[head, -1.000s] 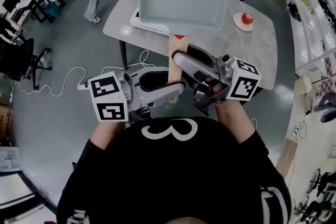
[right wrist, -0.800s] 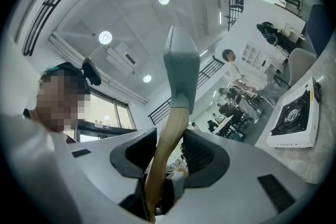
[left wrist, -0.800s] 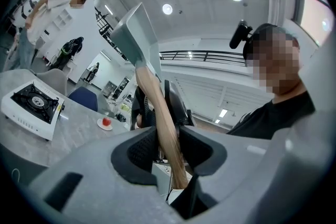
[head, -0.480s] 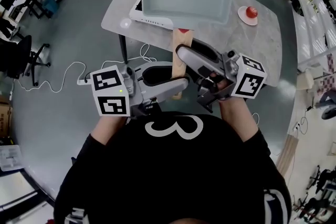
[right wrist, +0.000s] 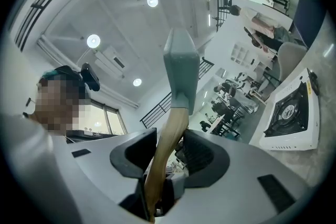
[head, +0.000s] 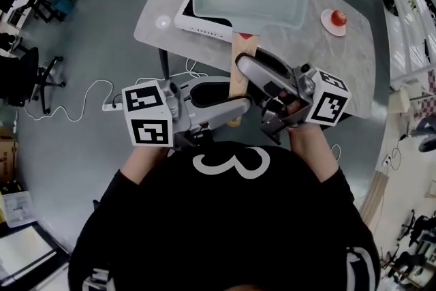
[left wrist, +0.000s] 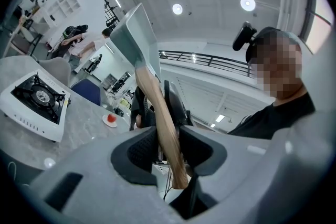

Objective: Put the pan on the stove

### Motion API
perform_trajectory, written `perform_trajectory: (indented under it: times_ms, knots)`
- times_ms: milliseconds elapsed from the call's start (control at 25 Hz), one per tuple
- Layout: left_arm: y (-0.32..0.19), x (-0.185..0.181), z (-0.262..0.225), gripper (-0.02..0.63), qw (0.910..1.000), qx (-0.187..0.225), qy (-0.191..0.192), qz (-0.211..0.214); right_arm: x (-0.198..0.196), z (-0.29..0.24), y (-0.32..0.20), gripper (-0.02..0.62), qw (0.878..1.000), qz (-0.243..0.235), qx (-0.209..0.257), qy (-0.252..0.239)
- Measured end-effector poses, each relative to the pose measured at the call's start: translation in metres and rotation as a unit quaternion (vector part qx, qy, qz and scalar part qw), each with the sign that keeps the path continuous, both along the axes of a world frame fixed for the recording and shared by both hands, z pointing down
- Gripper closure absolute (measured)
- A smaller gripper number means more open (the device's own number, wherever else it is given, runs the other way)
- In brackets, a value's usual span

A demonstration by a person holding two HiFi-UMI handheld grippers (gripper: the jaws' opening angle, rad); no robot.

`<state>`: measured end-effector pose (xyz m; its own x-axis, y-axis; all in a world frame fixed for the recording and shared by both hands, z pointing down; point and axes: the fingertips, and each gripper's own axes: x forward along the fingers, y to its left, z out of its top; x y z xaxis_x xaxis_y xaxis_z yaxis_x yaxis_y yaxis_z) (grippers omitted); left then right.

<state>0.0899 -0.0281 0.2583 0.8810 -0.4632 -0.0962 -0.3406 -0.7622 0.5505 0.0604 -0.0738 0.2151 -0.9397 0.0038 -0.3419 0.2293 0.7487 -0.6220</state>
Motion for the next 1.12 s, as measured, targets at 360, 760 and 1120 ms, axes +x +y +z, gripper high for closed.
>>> perform_trajectory:
  times_ms: [360, 760, 1120]
  knots:
    - [-0.066, -0.074, 0.007, 0.463, 0.9988, -0.038, 0.005, 0.031, -0.073, 0.011, -0.071, 0.442, 0.999, 0.028, -0.034, 0.007]
    - [-0.109, -0.109, 0.02, 0.463, 0.9946, -0.065, 0.002, 0.08, -0.104, 0.026, -0.117, 0.442, 0.995, 0.077, -0.056, 0.001]
    - [-0.142, -0.121, 0.029, 0.463, 0.987, -0.084, 0.002, 0.137, -0.108, 0.038, -0.154, 0.442, 0.988, 0.132, -0.075, 0.001]
